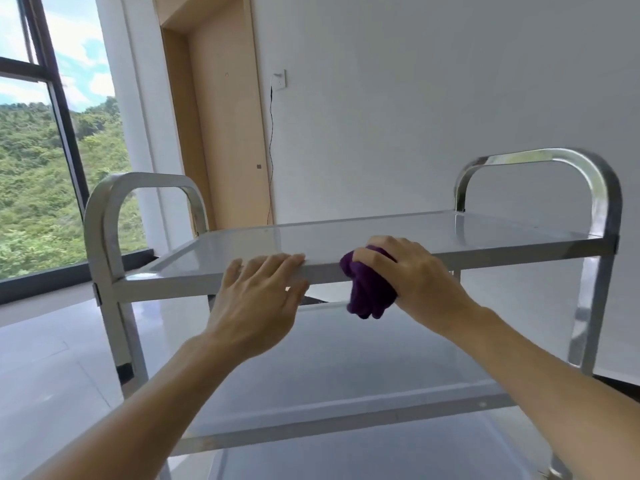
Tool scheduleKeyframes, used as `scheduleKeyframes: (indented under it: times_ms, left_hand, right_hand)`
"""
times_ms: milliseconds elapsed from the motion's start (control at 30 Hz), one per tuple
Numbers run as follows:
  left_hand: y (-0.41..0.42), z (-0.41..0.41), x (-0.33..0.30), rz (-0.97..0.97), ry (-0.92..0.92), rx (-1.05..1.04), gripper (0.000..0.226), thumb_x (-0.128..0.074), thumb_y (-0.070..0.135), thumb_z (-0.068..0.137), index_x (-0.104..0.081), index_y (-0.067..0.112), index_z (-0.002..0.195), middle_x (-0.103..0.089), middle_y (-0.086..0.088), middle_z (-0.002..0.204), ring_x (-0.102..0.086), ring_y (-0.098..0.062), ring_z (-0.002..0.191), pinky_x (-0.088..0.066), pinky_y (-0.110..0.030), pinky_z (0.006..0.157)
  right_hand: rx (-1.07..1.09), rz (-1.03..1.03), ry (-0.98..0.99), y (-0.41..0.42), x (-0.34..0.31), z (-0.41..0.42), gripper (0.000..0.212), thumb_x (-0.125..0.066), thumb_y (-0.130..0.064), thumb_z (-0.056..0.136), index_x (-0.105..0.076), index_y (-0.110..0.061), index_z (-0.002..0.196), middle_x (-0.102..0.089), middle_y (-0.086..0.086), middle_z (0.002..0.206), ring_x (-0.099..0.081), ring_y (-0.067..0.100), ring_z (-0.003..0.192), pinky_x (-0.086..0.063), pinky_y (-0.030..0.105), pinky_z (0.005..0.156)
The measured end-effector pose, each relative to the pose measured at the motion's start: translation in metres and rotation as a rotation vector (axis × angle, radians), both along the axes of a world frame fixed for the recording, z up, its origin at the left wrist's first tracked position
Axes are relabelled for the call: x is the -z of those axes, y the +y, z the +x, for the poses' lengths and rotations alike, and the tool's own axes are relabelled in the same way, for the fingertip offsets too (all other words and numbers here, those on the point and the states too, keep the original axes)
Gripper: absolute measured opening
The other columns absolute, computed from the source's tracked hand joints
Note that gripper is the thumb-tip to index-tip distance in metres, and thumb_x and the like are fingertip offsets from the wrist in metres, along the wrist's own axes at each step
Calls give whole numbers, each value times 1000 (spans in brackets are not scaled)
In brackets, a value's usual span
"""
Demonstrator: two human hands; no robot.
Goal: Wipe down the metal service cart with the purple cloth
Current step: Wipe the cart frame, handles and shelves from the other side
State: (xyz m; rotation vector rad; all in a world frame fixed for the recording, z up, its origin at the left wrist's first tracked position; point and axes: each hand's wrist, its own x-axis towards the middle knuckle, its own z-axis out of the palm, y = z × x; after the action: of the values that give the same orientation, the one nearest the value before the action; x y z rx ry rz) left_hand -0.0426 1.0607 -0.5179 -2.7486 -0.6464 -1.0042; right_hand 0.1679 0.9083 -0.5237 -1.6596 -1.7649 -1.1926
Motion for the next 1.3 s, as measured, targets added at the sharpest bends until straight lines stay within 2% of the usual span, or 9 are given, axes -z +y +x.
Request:
scheduleKeyframes:
  times_ms: [100,167,267,367,467,567,833,1100,1300]
  left_hand:
    - [1,2,6,44,-70,-23,43,-29,47,99,-49,35,135,-57,15,131,-51,-18,120,-30,-43,107]
    - [-2,7,10,53,-116,-38,35,-37,45,99,-52,34,129,-59,14,123,-53,-19,115,-30,-46,106]
    - [-8,17,15,54,-158,-70,30,-49,42,97,-54,30,124,-60,12,118,-53,-20,113,-27,-50,107]
    - [-12,19,15,67,-163,-95,31,-54,40,95,-55,28,123,-62,10,117,-54,-22,112,-28,-51,107]
    - [-12,17,16,86,-169,-101,31,-56,38,95,-56,26,123,-63,8,116,-55,-23,111,-30,-52,106]
    - [-9,12,15,93,-166,-99,33,-46,42,95,-56,26,123,-63,7,115,-55,-23,110,-31,-51,105]
    - [1,1,17,122,-191,-59,39,-47,43,92,-59,26,124,-64,5,118,-57,-24,110,-30,-50,104]
    - [2,11,22,108,-207,-75,39,-48,42,89,-58,23,122,-63,1,118,-55,-27,111,-29,-53,106]
    - [11,5,21,160,-186,-74,34,-45,41,99,-57,22,126,-65,-1,120,-56,-30,112,-27,-55,108]
  right_hand:
    - [98,17,91,-42,5,41,71,-85,-11,70,-45,-25,127,-59,7,123,-60,30,102,-50,43,90]
    - [152,-46,123,-55,8,50,83,-90,-33,64,-42,-24,131,-53,8,131,-56,31,111,-45,48,100]
    - [234,-123,120,-53,13,36,109,-65,-86,53,-36,-23,137,-43,11,140,-45,33,126,-33,57,109]
    - [269,-139,134,-36,16,8,117,-41,-101,52,-32,-26,141,-40,11,142,-40,33,132,-26,61,110]
    - [263,-87,145,-4,10,-24,101,-45,-94,60,-38,-28,136,-43,7,139,-46,31,125,-29,59,107]
    - [189,-44,129,21,0,-44,76,-64,-68,70,-47,-28,132,-51,5,129,-56,30,108,-41,50,98]
    - [139,-62,35,-38,-4,27,84,-90,-34,56,-45,-27,127,-58,8,124,-61,29,99,-52,44,86]
    - [202,22,124,-57,-2,47,61,-68,-51,71,-54,-20,122,-59,11,115,-60,33,96,-51,51,82]
    - [86,-27,43,13,-2,-22,64,-79,-42,66,-62,-18,122,-59,11,115,-59,32,92,-51,44,82]
